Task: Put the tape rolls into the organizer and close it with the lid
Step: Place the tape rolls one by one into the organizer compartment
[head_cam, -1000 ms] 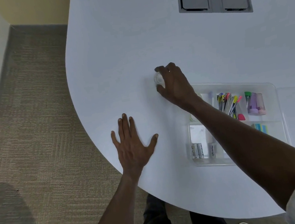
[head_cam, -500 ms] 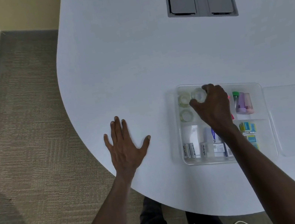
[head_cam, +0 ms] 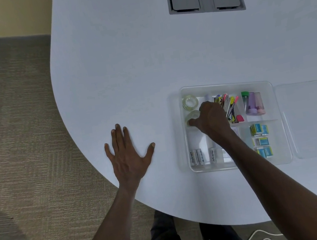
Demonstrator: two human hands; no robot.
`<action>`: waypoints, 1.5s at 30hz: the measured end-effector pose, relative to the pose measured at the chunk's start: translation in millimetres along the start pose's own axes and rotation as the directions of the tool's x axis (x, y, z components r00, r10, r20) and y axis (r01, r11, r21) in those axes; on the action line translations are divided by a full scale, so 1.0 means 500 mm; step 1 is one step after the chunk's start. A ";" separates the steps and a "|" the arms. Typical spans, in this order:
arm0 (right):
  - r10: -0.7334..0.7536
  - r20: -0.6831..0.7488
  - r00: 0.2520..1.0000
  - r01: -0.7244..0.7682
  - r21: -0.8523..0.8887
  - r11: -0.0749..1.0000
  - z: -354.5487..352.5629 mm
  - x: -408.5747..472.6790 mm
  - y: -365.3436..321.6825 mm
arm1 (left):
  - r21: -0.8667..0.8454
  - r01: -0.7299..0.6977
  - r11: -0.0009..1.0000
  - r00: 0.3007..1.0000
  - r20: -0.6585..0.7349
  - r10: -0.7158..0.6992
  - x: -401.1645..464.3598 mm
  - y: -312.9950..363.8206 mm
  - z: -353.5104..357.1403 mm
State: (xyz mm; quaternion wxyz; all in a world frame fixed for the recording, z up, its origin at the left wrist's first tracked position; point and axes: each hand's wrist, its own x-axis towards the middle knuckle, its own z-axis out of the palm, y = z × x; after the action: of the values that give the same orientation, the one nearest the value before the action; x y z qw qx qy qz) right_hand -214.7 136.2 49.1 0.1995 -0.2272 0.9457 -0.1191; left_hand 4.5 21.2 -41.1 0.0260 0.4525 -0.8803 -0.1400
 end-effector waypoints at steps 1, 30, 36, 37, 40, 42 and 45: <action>0.017 0.011 1.000 -0.017 -0.006 1.000 0.003 -0.001 -0.004 | 0.000 0.000 1.000 1.000 0.000 0.000 0.000 0.000 0.000; 0.150 0.108 0.983 -0.151 0.001 0.989 0.010 0.014 -0.028 | 0.019 0.003 1.000 1.000 -0.002 -0.003 -0.001 -0.001 0.002; 0.177 0.167 0.970 -0.183 0.023 0.983 0.006 0.021 -0.024 | 0.010 0.003 1.000 1.000 0.010 -0.003 0.000 -0.003 0.003; 0.176 0.175 0.969 -0.183 0.026 0.983 0.003 0.021 -0.023 | 0.009 0.002 1.000 1.000 0.012 -0.003 0.000 -0.004 0.004; 0.175 0.191 0.966 -0.186 0.042 0.982 -0.003 0.021 -0.019 | 0.008 -0.003 1.000 1.000 0.013 0.003 -0.001 -0.005 0.006; 0.167 0.183 0.969 -0.180 0.057 0.982 -0.005 0.020 -0.015 | 0.008 -0.007 1.000 1.000 0.016 0.007 -0.001 -0.005 0.007; 0.157 0.134 0.978 -0.165 0.051 0.985 -0.012 0.014 -0.010 | 0.020 -0.015 1.000 1.000 0.027 0.015 -0.001 -0.006 0.007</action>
State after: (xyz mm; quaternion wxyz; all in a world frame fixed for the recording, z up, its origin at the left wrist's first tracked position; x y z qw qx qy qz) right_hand -221.3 129.2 53.7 0.2763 -0.1506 0.9420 -0.1170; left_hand 6.2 20.7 -45.3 0.0108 0.4442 -0.8853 -0.1371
